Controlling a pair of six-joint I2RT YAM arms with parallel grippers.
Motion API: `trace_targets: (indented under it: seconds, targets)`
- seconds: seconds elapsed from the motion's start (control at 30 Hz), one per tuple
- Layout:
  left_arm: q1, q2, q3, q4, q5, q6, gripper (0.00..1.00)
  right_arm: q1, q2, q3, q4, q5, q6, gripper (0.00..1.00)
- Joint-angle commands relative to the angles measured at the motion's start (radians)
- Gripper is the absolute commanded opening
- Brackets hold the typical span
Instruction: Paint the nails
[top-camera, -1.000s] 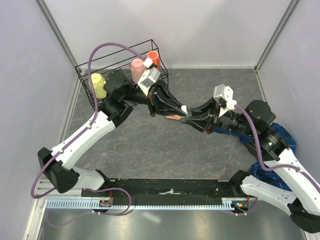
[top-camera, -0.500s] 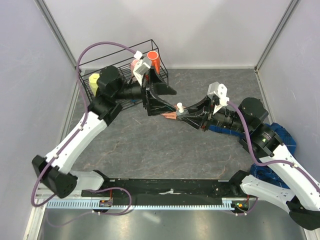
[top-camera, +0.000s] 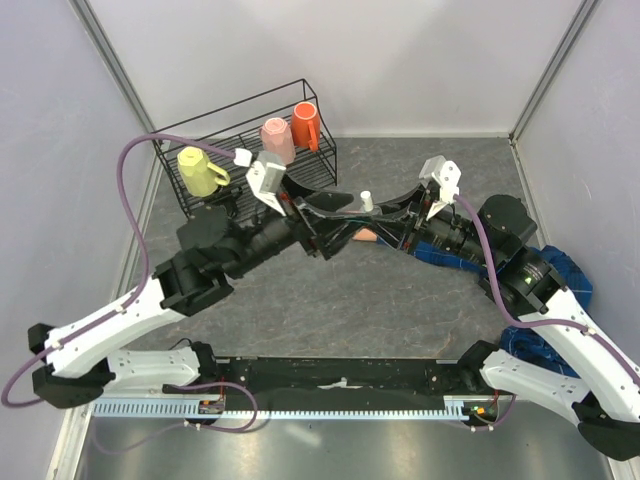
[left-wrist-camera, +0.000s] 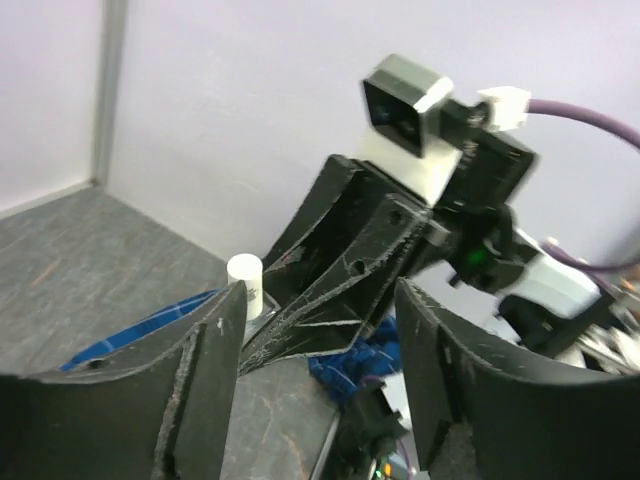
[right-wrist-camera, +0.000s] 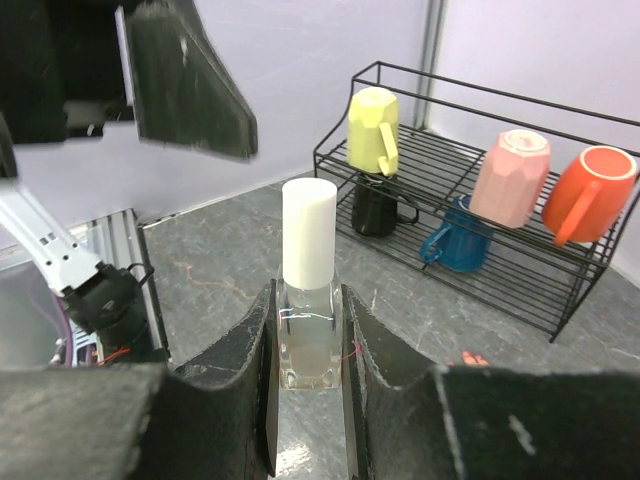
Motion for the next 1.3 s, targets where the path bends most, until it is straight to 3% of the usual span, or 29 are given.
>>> trace_targets:
  seconds: [0.0, 0.13, 0.4, 0.57, 0.67, 0.8, 0.83, 0.87, 0.93, 0.97, 1.03, 1.07, 1.13, 1.17, 1.27]
  targets:
    - [-0.137, 0.060, 0.033, 0.019, -0.493, 0.176, 0.70, 0.002, -0.006, 0.050, 0.040, 0.041, 0.013, 0.00]
    - [-0.180, 0.119, 0.072, 0.026, -0.593, 0.201, 0.68, 0.002, -0.012, 0.050, 0.035, 0.043, 0.014, 0.00]
    - [-0.192, 0.163, 0.092, 0.049, -0.633, 0.174, 0.51, 0.002, -0.017, 0.050, 0.036, 0.039, 0.014, 0.00]
    - [-0.191, 0.168, 0.093, 0.050, -0.598, 0.161, 0.49, 0.001, -0.018, 0.053, 0.038, 0.033, 0.019, 0.00]
    - [-0.191, 0.166, 0.084, 0.053, -0.506, 0.154, 0.46, 0.002, -0.015, 0.056, 0.041, 0.029, 0.022, 0.00]
    - [-0.189, 0.145, 0.053, 0.050, -0.413, 0.148, 0.22, 0.002, -0.020, 0.063, 0.043, 0.017, 0.028, 0.00]
    - [-0.186, 0.140, 0.049, 0.050, -0.394, 0.152, 0.11, 0.002, -0.020, 0.065, 0.043, 0.013, 0.028, 0.00]
    - [-0.174, 0.120, 0.035, 0.055, -0.362, 0.155, 0.06, 0.002, -0.023, 0.066, 0.044, 0.010, 0.030, 0.00]
    - [-0.136, 0.096, 0.007, 0.107, -0.148, 0.164, 0.02, 0.001, -0.028, 0.065, 0.049, -0.003, 0.027, 0.00]
    - [-0.067, 0.073, -0.025, 0.130, 0.111, 0.160, 0.02, 0.002, -0.029, 0.065, 0.049, -0.010, 0.025, 0.00]
    - [0.066, 0.061, -0.049, 0.224, 0.420, 0.145, 0.02, 0.002, -0.032, 0.063, 0.056, -0.063, 0.025, 0.00]
    - [0.108, 0.063, -0.071, 0.269, 0.704, 0.099, 0.02, 0.001, -0.035, 0.056, 0.066, -0.086, 0.028, 0.00]
    - [0.212, 0.114, -0.033, 0.384, 0.976, 0.025, 0.02, 0.002, -0.042, 0.045, 0.104, -0.194, 0.039, 0.00]
    - [0.233, 0.145, -0.005, 0.400, 1.196, -0.044, 0.02, 0.001, -0.043, 0.042, 0.116, -0.227, 0.051, 0.00]
    - [0.274, 0.286, 0.124, 0.368, 1.487, -0.096, 0.02, 0.002, -0.037, 0.043, 0.130, -0.290, 0.065, 0.00]
